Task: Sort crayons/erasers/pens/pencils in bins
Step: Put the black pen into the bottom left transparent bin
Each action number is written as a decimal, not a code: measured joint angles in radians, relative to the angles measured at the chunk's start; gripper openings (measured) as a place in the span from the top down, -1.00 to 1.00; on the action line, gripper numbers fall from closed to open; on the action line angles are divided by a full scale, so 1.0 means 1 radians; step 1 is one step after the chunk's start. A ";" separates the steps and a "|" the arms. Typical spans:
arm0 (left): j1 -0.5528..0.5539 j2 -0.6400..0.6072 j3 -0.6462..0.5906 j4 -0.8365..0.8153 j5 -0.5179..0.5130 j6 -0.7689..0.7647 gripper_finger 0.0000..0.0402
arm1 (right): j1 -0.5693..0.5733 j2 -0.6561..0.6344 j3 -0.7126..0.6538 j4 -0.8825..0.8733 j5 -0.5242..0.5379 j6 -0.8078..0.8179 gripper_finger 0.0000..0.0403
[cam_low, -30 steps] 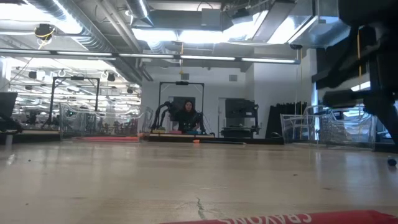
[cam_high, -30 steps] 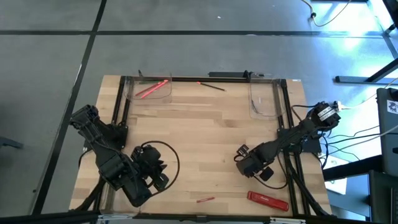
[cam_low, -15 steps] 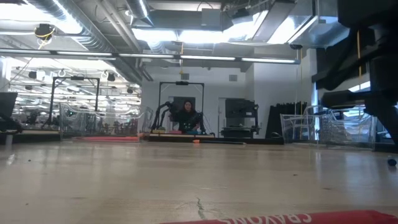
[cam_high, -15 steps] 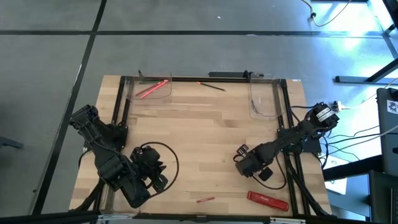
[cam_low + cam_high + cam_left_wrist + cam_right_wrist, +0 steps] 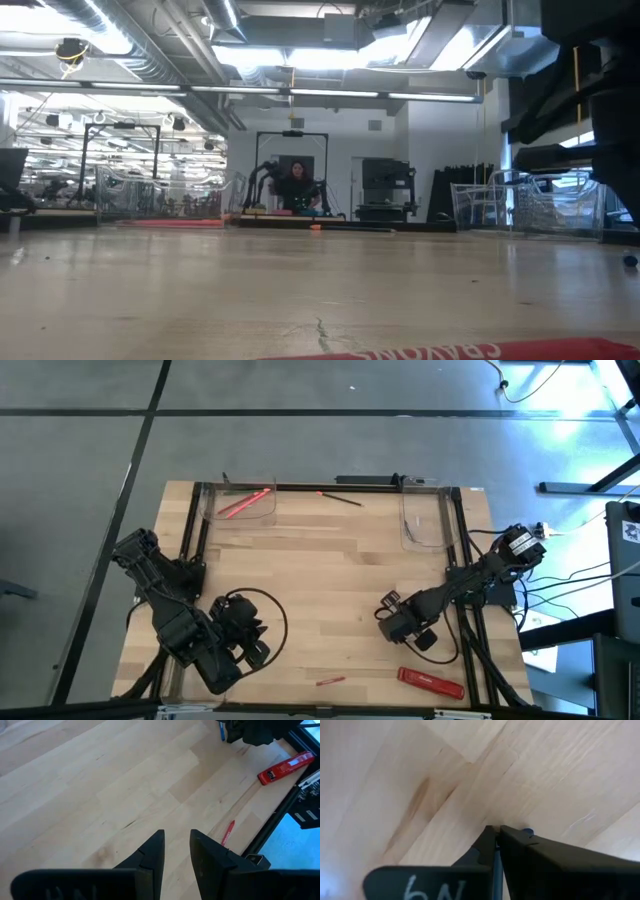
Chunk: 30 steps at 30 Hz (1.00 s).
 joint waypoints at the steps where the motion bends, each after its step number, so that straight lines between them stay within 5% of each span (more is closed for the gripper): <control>1: 0.000 0.000 0.000 0.000 0.000 0.000 0.58 | 0.000 0.000 0.000 0.001 0.000 0.012 0.92; 19: 0.001 0.000 0.000 0.000 -0.011 0.001 0.58 | -0.064 0.005 0.224 -0.067 -0.015 0.074 0.91; 30: 0.002 0.000 0.000 -0.001 -0.021 0.014 0.58 | -0.202 0.005 0.568 -0.034 -0.006 -0.014 0.92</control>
